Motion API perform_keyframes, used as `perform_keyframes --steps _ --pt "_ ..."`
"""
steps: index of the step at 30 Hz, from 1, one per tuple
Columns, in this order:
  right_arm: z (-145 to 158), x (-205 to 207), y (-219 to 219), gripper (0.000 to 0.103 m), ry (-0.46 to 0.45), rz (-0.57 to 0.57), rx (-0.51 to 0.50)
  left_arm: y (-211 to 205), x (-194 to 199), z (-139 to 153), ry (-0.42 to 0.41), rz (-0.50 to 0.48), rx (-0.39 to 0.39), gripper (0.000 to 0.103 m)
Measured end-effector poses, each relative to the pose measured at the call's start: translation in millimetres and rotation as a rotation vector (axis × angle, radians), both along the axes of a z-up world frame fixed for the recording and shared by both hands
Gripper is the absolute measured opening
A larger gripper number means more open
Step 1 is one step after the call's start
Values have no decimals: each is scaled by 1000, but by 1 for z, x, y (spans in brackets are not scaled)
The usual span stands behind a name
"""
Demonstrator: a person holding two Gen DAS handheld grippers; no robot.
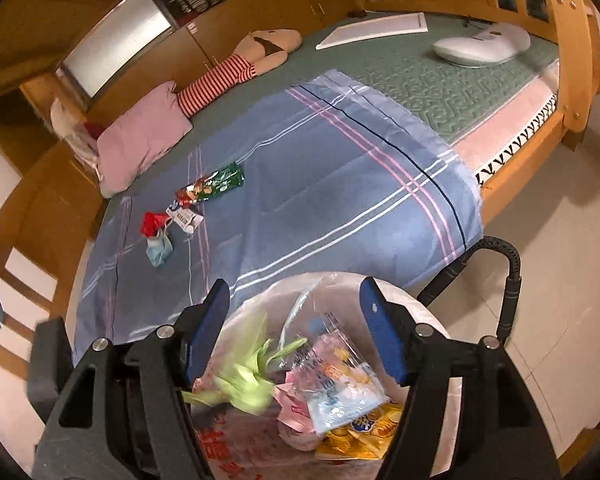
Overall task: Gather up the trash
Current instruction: 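Carry the crane and clear bag over the white basket and open both tools, then grasp the light blue mask with the left tool while the right tool grasps the dark green wafer bag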
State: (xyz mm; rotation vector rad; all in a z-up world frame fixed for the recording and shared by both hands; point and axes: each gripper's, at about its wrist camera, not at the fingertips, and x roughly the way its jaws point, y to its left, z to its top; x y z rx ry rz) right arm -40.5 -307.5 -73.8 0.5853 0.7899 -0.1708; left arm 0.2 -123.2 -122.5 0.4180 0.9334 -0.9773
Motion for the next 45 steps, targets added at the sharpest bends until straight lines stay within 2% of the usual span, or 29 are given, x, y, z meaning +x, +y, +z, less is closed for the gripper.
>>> perform_keyframes --steps 3,4,7,9,11,13,15,17,19,20,21,22,23,24,25,29,32,34,37,40,41,42,43,45 --pt "1 6 0 67 6 -9 -15 20 28 9 4 85 -61 84" --pt "0 8 0 67 10 -9 -18 35 50 13 5 164 -86 85" --pt "-4 17 2 67 26 0 -14 77 116 17 -7 420 -90 86" --pt "-8 26 7 67 38 15 -14 111 180 10 35 670 -61 86" --pt "-11 34 12 67 49 31 -23 136 229 0 78 844 -50 84" --pt "-13 42 20 67 63 52 -41 147 264 -13 105 927 -41 84" --pt "-14 49 25 67 73 67 -61 145 285 -30 131 946 -15 84" --pt "-17 58 27 67 90 75 -70 133 295 -46 140 923 0 85" --pt "-21 69 28 67 113 76 -71 122 298 -57 103 893 11 81" --pt "-22 75 29 67 124 80 -74 116 298 -62 61 872 37 61" --pt "-23 84 32 67 134 87 -83 112 301 -68 33 861 106 40" --pt "-23 90 34 67 136 93 -90 111 303 -70 18 851 135 35" --pt "-24 99 38 67 137 104 -98 113 303 -70 10 833 123 24" --pt "-24 112 44 67 131 125 -101 118 302 -69 13 836 108 19" --pt "-25 120 48 67 125 140 -102 126 298 -64 8 864 86 19" --pt "-23 180 78 67 80 235 -167 164 262 -39 13 1018 -90 19" --pt "-27 235 97 66 77 304 -143 168 236 -41 11 1051 -111 19" --pt "-37 277 104 66 114 322 -39 167 228 -43 14 1040 -113 19" --pt "-57 334 103 67 178 271 166 162 219 -42 0 1021 -113 19" --pt "-86 372 92 77 230 121 389 166 217 -43 -6 1032 -117 19" --pt "-97 381 88 78 254 57 451 167 212 -44 -4 1037 -118 19" --pt "-110 389 84 79 288 -10 493 168 212 -45 -3 1043 -114 19" --pt "-116 394 83 79 313 -34 493 166 213 -45 -4 1046 -108 19" --pt "-127 404 83 79 362 -69 436 166 215 -47 -4 1049 -92 19"
